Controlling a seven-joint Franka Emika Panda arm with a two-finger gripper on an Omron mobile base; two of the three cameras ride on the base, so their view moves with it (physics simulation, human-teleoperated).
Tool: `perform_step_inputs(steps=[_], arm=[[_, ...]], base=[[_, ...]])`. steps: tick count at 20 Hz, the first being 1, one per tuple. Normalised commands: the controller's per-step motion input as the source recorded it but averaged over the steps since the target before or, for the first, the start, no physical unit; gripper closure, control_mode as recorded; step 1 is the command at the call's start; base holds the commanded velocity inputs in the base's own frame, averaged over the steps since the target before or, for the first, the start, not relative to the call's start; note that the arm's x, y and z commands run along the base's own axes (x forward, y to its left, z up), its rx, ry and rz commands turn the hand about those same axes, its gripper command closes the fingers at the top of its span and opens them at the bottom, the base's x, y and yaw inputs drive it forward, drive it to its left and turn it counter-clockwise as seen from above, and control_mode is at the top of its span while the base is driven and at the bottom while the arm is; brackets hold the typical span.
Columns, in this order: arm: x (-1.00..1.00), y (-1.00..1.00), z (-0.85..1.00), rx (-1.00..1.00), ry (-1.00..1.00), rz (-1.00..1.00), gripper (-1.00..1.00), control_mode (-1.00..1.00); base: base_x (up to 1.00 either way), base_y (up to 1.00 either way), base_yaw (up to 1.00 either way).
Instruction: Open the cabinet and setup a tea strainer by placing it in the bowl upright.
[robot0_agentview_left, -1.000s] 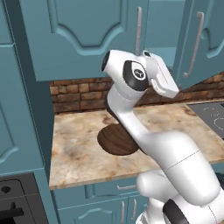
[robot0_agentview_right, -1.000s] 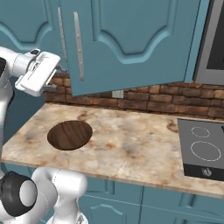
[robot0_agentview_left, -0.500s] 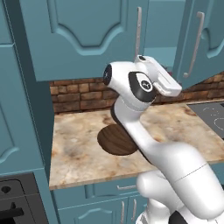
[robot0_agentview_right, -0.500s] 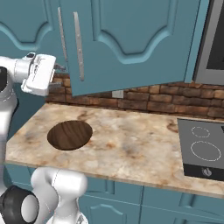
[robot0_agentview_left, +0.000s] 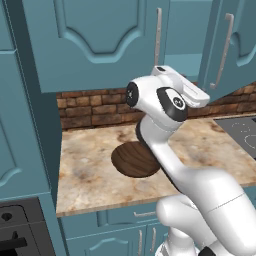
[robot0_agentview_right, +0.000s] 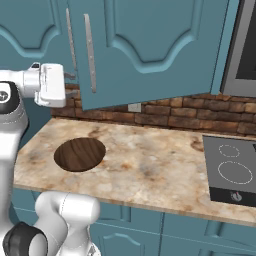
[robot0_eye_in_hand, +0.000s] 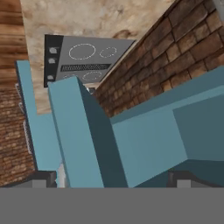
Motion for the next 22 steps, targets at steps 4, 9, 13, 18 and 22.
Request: perform_step_inputs(steps=[4,9,13,18,22], arm=[[0.0,-0.14,0.0,-0.03,0.0,0.0,-1.0,-1.0],[0.0,-0.46,-0.02,0.0,0.05,-0.08,-1.0,-1.0],[0.04,-0.36,-0.02,-0.01,0.07,-0.05,-1.0,-1.0],[-0.03,-0.38,-0.02,0.0,0.04,-0.05,-1.0,-1.0],[-0.83,-0.52,0.0,0.0,0.0,-0.2,-1.0,-1.0]], base=[[0.0,0.0,0.0],[0.0,0.0,0.0],[0.0,0.0,0.0],[0.0,0.0,0.0],[0.0,0.0,0.0]])
